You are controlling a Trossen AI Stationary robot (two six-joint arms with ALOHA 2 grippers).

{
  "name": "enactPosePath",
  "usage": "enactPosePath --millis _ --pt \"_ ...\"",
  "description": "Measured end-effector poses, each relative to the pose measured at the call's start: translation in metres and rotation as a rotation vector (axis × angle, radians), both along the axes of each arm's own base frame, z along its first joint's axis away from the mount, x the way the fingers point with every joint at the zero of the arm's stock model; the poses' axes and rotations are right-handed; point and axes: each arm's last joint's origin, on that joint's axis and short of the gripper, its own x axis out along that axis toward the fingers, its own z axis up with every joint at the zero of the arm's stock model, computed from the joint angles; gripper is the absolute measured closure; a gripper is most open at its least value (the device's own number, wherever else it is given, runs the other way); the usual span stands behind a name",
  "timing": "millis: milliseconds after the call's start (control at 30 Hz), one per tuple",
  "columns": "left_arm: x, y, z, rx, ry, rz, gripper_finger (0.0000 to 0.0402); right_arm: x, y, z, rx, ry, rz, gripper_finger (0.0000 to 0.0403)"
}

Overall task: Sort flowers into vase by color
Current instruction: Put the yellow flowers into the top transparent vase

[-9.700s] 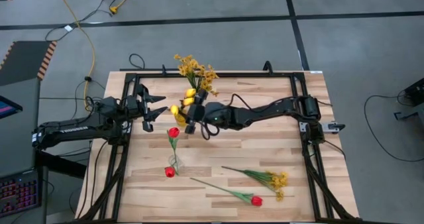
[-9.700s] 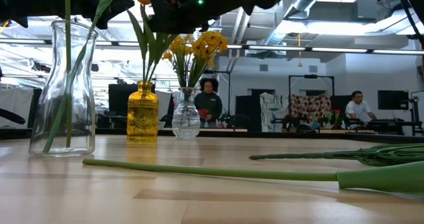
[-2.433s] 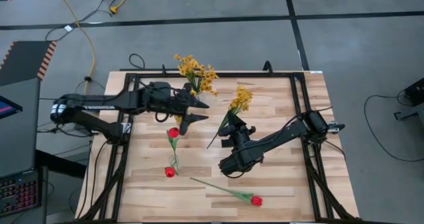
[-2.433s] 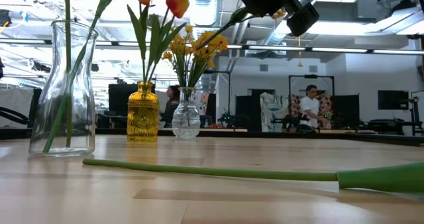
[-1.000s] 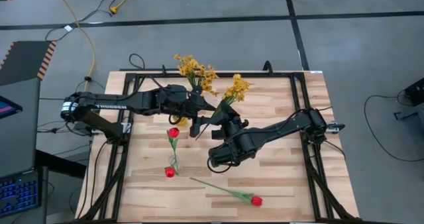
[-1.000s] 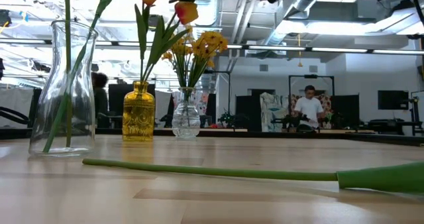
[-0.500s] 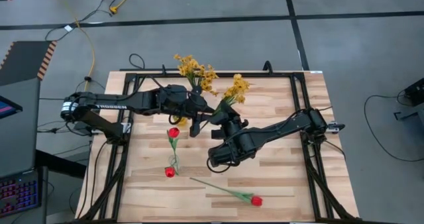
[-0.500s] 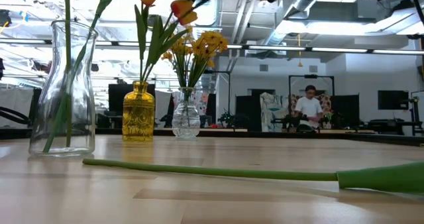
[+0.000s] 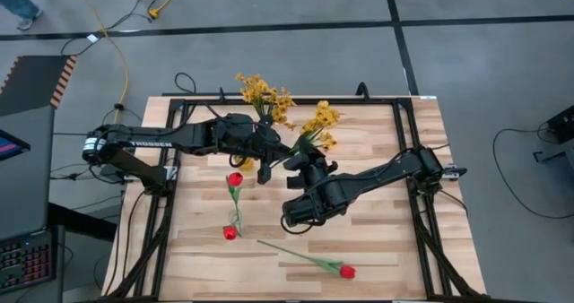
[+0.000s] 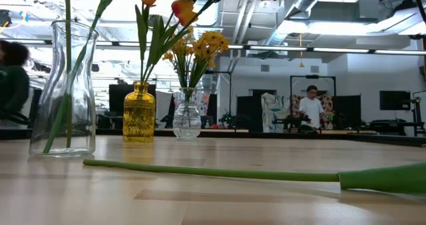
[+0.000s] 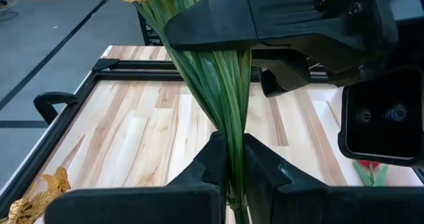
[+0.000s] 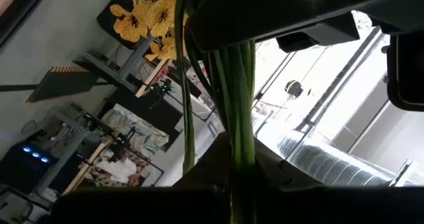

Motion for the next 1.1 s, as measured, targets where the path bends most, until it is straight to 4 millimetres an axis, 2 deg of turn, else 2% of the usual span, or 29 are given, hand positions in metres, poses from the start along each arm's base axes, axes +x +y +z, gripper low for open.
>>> enactPosePath --millis 167,400,533,833,1100 --pt "0.0 0.0 0.0 0.001 0.0 -0.001 0.0386 0.003 0.001 0.001 0.014 -0.042 0.0 0.0331" --pt "0.0 0.0 0.001 0.009 -0.01 0.009 0.0386 0.007 0.002 0.002 0.049 -0.098 0.004 0.0255" --pt "0.0 0.0 0.001 0.014 -0.012 0.018 0.0386 0.007 0.002 0.002 0.071 -0.158 0.004 0.0226" --pt "0.001 0.002 0.008 0.057 -0.026 0.056 0.0386 0.005 0.007 0.001 0.123 -0.315 0.015 0.0217" --pt "0.0 0.002 0.025 0.08 -0.065 0.074 0.0386 -0.001 0.02 0.001 0.144 -0.391 0.049 0.0217"
